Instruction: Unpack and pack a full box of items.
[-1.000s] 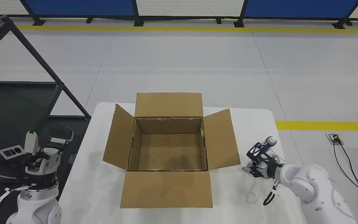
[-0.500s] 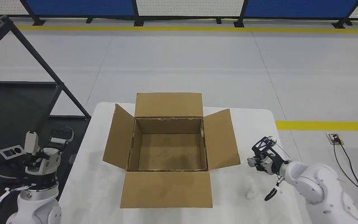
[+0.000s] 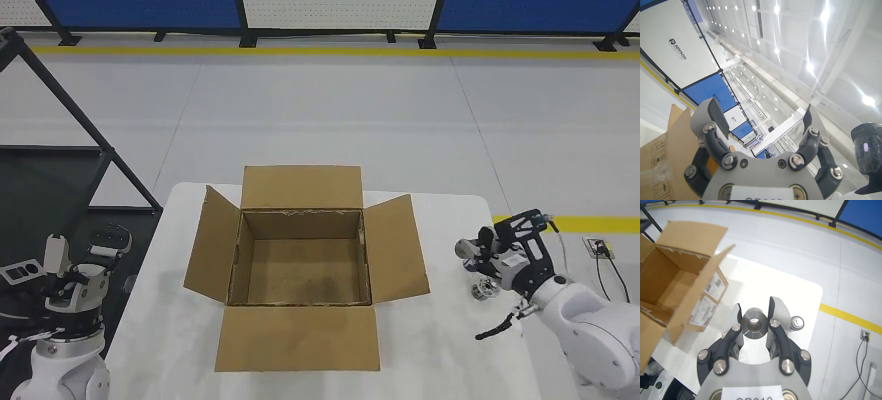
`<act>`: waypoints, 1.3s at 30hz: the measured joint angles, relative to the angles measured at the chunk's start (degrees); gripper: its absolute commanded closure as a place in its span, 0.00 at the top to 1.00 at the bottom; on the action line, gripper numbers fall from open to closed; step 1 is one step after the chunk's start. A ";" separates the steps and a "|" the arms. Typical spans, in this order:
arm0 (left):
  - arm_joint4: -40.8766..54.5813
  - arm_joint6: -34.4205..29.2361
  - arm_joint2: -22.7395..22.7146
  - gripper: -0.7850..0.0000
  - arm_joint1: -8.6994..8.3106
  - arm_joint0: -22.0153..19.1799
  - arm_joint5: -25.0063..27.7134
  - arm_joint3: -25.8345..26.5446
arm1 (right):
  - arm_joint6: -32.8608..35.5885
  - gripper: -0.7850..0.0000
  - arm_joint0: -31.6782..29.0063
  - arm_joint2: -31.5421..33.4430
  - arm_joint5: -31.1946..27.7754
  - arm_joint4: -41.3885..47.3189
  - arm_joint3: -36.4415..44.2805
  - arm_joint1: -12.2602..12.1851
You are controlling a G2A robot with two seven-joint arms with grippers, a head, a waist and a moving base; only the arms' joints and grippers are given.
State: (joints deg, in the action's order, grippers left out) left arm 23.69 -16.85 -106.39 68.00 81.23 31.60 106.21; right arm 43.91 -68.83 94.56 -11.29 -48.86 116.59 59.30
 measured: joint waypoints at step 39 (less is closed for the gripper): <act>3.97 1.74 -5.60 1.00 0.67 6.46 3.19 1.22 | 6.71 0.00 48.35 -66.20 22.79 -7.17 -26.13 18.32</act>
State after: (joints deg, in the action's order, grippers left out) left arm 27.66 -15.11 -111.99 68.67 87.69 34.79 107.43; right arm 50.61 -20.48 28.36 11.50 -56.03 90.45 77.62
